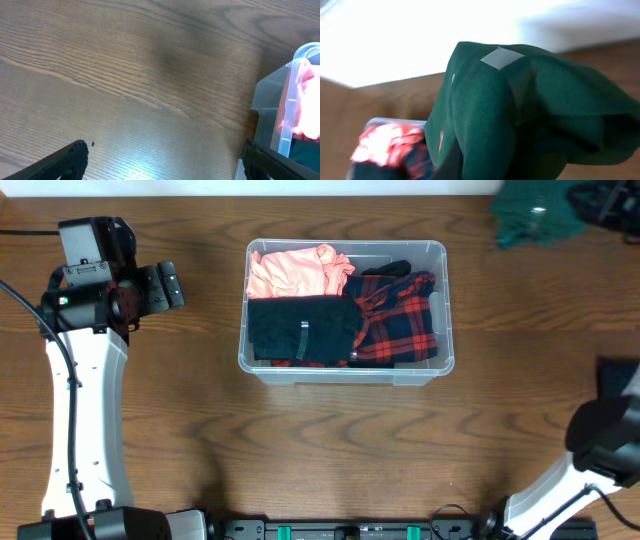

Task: Pack container
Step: 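Lift the green garment and carry it over the bin's back right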

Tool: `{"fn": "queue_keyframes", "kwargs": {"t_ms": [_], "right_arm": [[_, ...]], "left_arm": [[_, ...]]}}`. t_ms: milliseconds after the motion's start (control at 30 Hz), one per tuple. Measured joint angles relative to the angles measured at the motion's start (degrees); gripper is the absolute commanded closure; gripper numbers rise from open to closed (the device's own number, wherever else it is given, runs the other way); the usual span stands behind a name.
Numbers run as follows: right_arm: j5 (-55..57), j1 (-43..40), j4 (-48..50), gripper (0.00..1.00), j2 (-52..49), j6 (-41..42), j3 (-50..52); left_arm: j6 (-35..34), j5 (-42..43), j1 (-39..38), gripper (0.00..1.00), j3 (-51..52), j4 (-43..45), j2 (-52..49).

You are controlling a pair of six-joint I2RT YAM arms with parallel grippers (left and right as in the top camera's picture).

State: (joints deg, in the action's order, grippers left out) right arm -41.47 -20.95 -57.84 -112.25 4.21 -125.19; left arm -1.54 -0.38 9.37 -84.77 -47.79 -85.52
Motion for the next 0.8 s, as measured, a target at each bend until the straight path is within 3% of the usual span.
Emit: {"fn": "queue_keyframes", "kwargs": {"t_ms": [267, 800], "right_arm": [[0.42, 11.74, -0.39, 0.99, 1.49, 8.02, 0.02], [15.74, 31.63, 7.23, 0.99, 1.49, 23.17, 6.38]], "left_arm": [[0.00, 0.02, 0.00, 0.02, 0.00, 0.00, 0.00], [0.00, 0.02, 0.00, 0.02, 0.00, -0.02, 0.00]]}}
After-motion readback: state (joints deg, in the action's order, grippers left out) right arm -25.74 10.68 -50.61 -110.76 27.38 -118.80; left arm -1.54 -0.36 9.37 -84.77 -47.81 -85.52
